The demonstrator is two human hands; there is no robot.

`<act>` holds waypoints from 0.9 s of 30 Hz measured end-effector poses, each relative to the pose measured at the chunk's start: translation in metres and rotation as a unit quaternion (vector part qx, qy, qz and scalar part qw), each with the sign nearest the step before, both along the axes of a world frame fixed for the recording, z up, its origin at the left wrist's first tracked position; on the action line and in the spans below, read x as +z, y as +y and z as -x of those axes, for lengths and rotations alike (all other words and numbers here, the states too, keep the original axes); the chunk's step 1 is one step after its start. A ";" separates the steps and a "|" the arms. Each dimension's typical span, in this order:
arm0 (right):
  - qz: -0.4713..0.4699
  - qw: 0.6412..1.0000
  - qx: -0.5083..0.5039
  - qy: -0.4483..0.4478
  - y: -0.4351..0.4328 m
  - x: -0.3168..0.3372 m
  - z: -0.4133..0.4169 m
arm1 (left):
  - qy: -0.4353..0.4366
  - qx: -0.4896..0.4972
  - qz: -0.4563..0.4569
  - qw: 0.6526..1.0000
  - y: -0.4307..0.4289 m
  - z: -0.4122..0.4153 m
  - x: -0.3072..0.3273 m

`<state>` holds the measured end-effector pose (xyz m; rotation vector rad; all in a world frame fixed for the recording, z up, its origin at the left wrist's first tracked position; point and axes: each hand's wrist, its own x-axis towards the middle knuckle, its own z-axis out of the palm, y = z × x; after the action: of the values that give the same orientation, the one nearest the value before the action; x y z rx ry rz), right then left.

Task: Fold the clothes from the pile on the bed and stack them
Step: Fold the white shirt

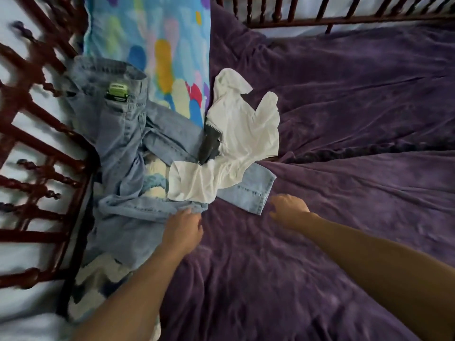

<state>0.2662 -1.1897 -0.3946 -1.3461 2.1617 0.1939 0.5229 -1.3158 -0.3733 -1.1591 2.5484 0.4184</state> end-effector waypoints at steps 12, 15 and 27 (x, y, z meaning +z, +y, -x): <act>0.043 0.987 -0.049 0.144 -0.150 -0.108 0.080 | 0.150 -0.127 -0.009 0.981 -0.063 0.101 -0.138; -0.003 0.987 0.001 0.161 -0.168 -0.136 0.101 | 0.150 -0.102 0.016 0.983 -0.071 0.117 -0.172; 0.237 0.957 -0.152 0.069 -0.094 -0.084 0.118 | 0.280 0.088 -0.042 0.955 -0.065 0.135 -0.115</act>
<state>0.1487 -1.2841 -0.4786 -1.2418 2.6099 -0.3862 0.3874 -1.3807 -0.4881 -1.3982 2.8528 1.0174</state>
